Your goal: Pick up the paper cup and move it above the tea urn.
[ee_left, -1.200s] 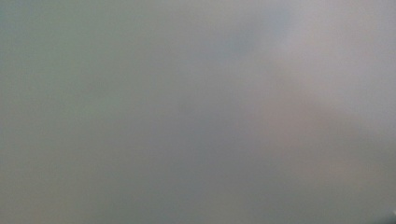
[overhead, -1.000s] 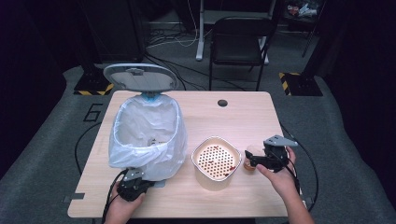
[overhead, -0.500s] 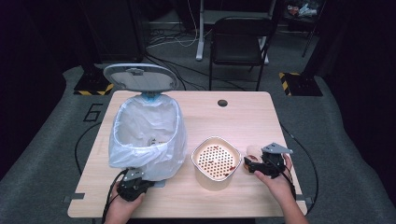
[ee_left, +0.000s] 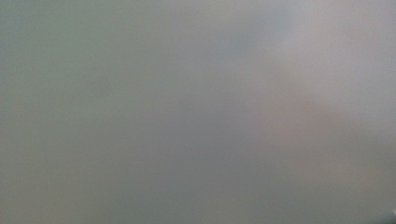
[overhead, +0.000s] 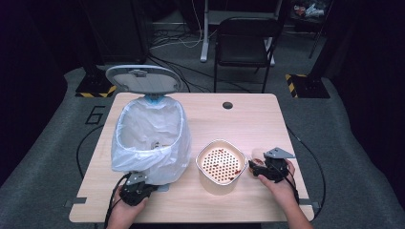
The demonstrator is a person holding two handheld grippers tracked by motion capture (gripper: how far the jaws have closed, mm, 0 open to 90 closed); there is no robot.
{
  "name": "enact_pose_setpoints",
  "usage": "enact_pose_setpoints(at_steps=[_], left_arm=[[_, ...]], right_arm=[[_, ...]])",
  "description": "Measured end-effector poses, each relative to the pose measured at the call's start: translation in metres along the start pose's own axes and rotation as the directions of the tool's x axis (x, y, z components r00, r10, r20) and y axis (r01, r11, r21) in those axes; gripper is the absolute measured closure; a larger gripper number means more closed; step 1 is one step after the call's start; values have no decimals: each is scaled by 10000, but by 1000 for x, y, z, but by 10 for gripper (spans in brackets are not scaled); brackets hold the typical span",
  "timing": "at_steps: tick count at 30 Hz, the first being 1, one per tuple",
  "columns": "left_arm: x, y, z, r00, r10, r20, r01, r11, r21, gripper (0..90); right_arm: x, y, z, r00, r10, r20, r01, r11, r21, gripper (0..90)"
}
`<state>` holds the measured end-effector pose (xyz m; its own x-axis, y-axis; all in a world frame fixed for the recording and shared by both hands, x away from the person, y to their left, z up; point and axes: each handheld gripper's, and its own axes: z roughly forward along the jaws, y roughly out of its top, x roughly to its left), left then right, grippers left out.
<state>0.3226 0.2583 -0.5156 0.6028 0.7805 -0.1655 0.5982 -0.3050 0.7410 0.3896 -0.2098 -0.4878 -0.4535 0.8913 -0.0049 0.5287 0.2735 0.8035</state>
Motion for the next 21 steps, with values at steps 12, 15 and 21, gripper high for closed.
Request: enact_pose_setpoints(at_steps=[12, 15, 21], left_arm=[[0, 0, 0, 10000, -2, -1, 2, 10000, -2, 900], [0, 0, 0, 10000, -6, -1, 6, 10000, 0, 900], [0, 0, 0, 10000, -3, -7, 3, 10000, 5, 900]], right_arm=[[0, 0, -4, 9999, -148, 13, 149, 9995, -273, 377], [-1, 2, -8, 9998, -178, -55, 175, 9989, -424, 397], [0, 11, -17, 9992, -361, -195, 350, 9981, -502, 430]])
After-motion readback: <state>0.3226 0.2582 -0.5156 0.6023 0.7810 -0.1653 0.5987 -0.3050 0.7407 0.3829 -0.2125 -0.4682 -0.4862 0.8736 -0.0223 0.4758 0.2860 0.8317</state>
